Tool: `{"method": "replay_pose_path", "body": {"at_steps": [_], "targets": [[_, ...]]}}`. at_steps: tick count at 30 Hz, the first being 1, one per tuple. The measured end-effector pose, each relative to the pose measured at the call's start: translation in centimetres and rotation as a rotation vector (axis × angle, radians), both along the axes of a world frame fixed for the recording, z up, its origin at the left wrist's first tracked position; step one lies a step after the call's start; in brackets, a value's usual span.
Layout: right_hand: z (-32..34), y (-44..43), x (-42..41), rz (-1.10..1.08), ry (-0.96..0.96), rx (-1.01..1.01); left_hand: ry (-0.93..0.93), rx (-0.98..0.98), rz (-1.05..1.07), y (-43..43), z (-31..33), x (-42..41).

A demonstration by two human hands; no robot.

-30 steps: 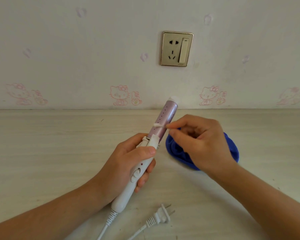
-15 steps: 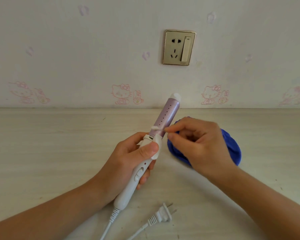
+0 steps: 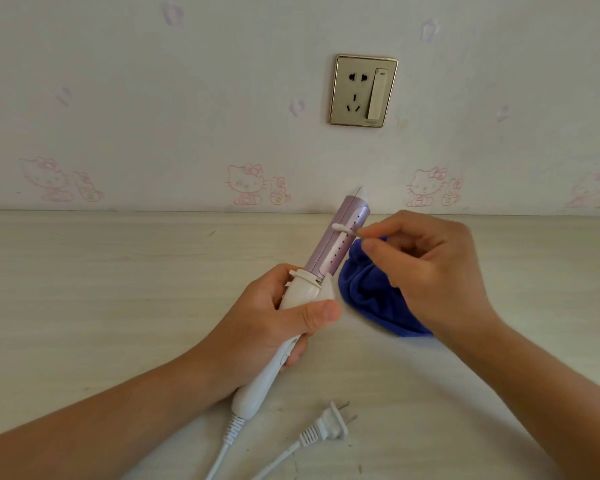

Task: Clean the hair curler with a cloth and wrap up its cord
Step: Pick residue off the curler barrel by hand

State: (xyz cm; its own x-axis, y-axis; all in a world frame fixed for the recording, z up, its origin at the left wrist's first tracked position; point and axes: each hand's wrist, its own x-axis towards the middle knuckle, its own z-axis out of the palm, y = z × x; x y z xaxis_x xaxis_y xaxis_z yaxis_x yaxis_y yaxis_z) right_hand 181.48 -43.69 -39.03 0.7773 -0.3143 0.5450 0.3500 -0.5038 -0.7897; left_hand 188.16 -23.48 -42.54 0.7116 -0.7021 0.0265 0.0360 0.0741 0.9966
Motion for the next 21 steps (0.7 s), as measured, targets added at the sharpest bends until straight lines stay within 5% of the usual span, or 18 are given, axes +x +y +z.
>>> {"method": "replay_pose_path", "body": {"at_steps": [4, 9, 13, 17, 21], "targets": [[-0.4, 1.7, -0.6, 0.135, 0.031, -0.066, -0.014, 0.024, -0.007, -0.1, 0.2, 0.2], [0.1, -0.2, 0.1, -0.036, 0.012, -0.031, -0.017, 0.065, -0.042, -0.1, 0.0, 0.1], [-0.9, 2.5, -0.7, 0.178, 0.097, -0.111, 0.03, 0.028, -0.012, 0.0, 0.1, 0.1], [-0.2, 0.2, 0.2, -0.023, 0.055, -0.031, -0.002, 0.064, -0.059, 0.1, 0.0, 0.0], [-0.7, 1.8, -0.4, 0.096, 0.098, -0.089, 0.011, 0.041, -0.076, 0.1, 0.0, 0.1]]}}
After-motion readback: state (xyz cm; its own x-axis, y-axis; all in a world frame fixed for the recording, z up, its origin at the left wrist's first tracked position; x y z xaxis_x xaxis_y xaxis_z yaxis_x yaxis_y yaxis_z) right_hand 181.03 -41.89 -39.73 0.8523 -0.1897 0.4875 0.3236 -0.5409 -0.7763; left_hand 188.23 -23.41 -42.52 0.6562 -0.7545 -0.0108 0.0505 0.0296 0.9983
